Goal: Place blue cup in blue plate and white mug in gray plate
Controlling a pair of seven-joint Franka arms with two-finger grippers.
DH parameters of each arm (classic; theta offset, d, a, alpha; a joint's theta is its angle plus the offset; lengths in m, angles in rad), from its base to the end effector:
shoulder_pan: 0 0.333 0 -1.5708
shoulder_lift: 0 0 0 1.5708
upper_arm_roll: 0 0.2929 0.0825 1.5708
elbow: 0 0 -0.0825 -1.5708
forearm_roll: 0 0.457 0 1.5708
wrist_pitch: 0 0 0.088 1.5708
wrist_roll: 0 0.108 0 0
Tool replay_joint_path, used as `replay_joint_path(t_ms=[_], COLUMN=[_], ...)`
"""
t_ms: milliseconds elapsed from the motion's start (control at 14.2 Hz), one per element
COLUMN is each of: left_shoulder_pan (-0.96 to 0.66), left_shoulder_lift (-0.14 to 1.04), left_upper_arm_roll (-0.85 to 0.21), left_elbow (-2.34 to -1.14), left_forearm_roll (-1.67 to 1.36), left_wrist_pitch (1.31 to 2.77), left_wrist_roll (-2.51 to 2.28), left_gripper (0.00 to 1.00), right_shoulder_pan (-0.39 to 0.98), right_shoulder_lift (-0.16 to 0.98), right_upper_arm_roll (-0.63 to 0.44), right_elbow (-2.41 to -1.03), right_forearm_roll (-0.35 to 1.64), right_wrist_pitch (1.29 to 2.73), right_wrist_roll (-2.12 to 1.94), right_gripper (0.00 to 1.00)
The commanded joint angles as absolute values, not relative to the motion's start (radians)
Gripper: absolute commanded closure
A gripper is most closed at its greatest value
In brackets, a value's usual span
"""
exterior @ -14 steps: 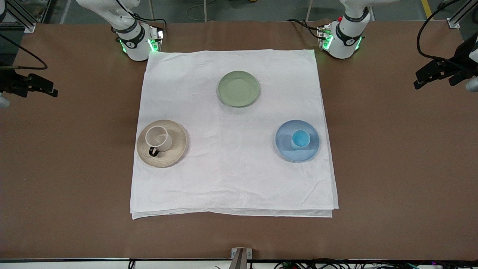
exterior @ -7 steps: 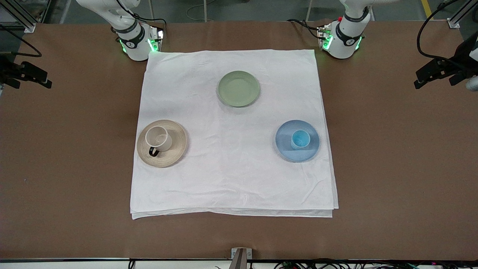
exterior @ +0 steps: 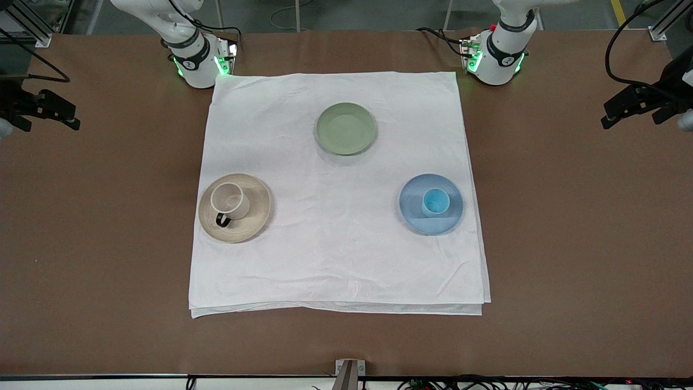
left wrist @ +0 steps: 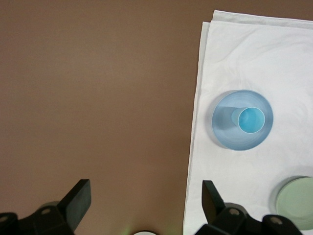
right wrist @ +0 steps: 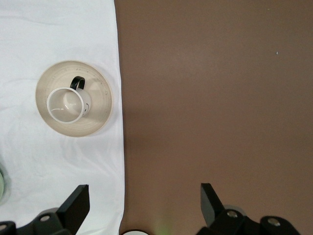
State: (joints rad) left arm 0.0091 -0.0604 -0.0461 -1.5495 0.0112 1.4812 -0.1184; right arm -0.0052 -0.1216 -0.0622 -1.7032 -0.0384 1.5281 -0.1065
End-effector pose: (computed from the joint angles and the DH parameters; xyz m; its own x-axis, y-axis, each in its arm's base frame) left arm 0.6002 -0.0217 0.6411 0.9966 0.0824 -0.0063 0.0823 -0.9965 -0.0148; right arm 0.5847 -0.0455 0.5987 0.9977 0.0384 -0.0567 0.0398 -0.9989 0.0250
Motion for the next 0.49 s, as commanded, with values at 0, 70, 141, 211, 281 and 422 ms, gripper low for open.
replay_joint_path(t_ms=[0, 70, 141, 211, 281, 422], left_shoulder_pan=[0.009, 0.006, 0.005, 0.003, 0.002, 0.000], left_shoulder_lift=[-0.055, -0.055, -0.055, -0.055, -0.055, -0.051], left_upper_arm_roll=[-0.048, -0.048, -0.048, -0.048, -0.049, -0.049], left_elbow=[-1.531, -1.531, -1.532, -1.532, -1.532, -1.532], left_forearm_roll=[0.008, 0.008, 0.008, 0.008, 0.008, 0.008], left_wrist_pitch=[1.477, 1.477, 1.474, 1.474, 1.474, 1.474], left_wrist_roll=[-0.114, -0.115, -0.117, -0.117, -0.117, -0.118], left_gripper=[0.00, 0.00, 0.00, 0.00, 0.00, 0.00], right_shoulder_pan=[-0.035, -0.037, -0.037, -0.037, -0.037, -0.035], right_shoulder_lift=[-0.152, -0.155, -0.156, -0.158, -0.158, -0.163], right_upper_arm_roll=[-0.046, -0.045, -0.046, -0.045, -0.044, -0.044], right_elbow=[-1.715, -1.715, -1.715, -1.715, -1.713, -1.713], right_forearm_roll=[-0.009, 0.001, 0.003, 0.003, 0.003, 0.005], right_wrist_pitch=[1.540, 1.543, 1.543, 1.543, 1.543, 1.542], right_wrist_roll=[-0.109, -0.110, -0.110, -0.110, -0.110, -0.112], right_gripper=[0.00, 0.00, 0.00, 0.00, 0.00, 0.00])
